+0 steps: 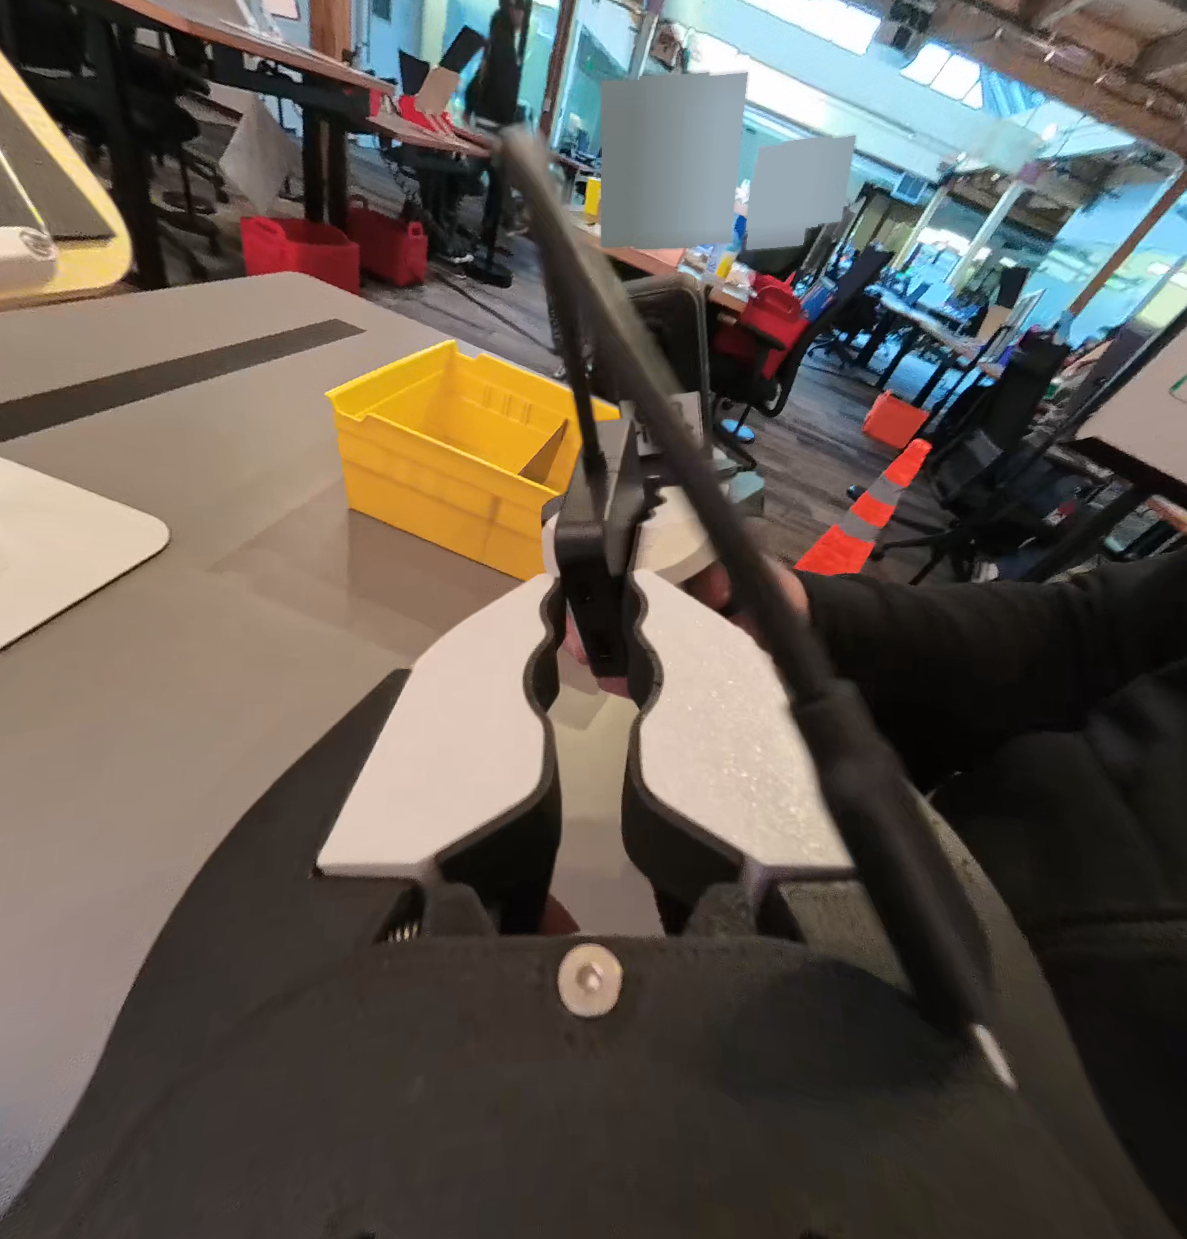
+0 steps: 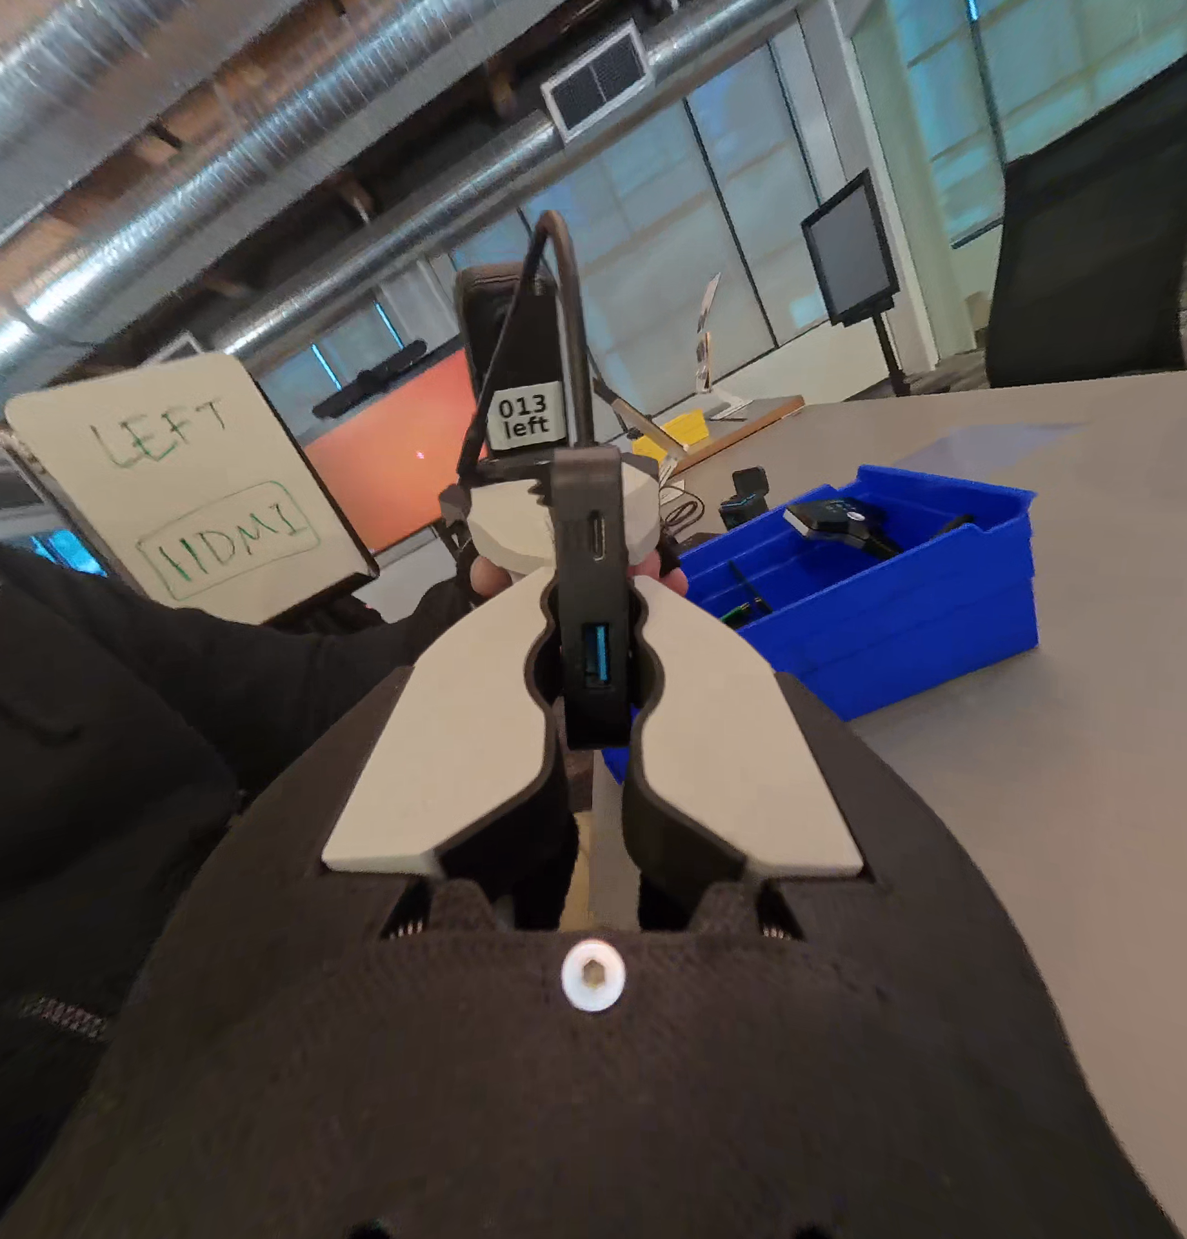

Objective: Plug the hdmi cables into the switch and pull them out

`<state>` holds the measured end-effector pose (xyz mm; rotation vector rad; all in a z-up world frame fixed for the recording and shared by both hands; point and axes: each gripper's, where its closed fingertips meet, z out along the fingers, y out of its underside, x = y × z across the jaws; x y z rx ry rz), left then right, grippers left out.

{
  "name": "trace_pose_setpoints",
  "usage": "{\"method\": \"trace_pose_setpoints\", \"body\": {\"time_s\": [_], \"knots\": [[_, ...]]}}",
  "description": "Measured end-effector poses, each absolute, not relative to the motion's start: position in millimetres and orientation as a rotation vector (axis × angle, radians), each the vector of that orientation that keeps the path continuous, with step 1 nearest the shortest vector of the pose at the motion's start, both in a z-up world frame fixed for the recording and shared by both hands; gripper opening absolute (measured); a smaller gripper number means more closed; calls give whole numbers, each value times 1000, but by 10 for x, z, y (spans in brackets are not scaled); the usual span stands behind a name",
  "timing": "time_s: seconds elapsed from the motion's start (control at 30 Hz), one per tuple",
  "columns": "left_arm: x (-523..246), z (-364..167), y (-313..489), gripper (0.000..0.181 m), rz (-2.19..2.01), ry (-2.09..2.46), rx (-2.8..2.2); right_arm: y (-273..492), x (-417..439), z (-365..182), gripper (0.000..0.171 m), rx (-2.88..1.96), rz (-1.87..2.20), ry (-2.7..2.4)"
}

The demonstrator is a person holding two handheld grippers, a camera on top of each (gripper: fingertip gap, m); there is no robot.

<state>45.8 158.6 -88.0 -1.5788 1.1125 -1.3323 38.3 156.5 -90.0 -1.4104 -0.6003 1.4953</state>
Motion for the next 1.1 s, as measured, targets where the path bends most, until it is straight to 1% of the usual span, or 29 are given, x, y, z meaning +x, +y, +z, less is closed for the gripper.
{"method": "trace_pose_setpoints", "body": {"time_s": [0.07,0.2,0.27,0.43,0.47,0.57,0.67,0.77,0.9,1.03,1.07,1.1], "knots": [[448,-876,1564,14,-1383,1105,-1576,1566,373,-932,17,-1436,1430,-646],[416,-873,1574,13,-1421,1097,-1617,1645,430,-1064,47,-1535,1079,-786],[384,-912,1615,13,-1406,1092,-1657,1703,508,-1122,57,-1553,785,-888],[398,-1123,1656,13,-1429,1064,-1788,1829,642,-1366,90,-1499,-74,-1231],[412,-1166,1654,13,-1418,1066,-1811,1827,635,-1421,97,-1475,-173,-1292],[450,-1273,1604,13,-1377,1113,-1857,1839,603,-1569,97,-1478,-293,-1378],[459,-1368,1596,13,-1302,1144,-1898,1868,645,-1676,85,-1515,-373,-1421],[480,-1423,1555,13,-1287,1181,-1918,1880,648,-1770,88,-1538,-400,-1448],[483,-1451,1554,12,-1282,1175,-1938,1862,621,-1837,84,-1559,-345,-1465],[505,-1414,1561,17,-1331,1143,-1914,1845,611,-1815,84,-1577,-267,-1437],[509,-1380,1553,14,-1340,1151,-1885,1836,600,-1795,84,-1577,-224,-1419],[505,-1331,1558,22,-1344,1151,-1856,1822,584,-1771,84,-1580,-158,-1396]]}}
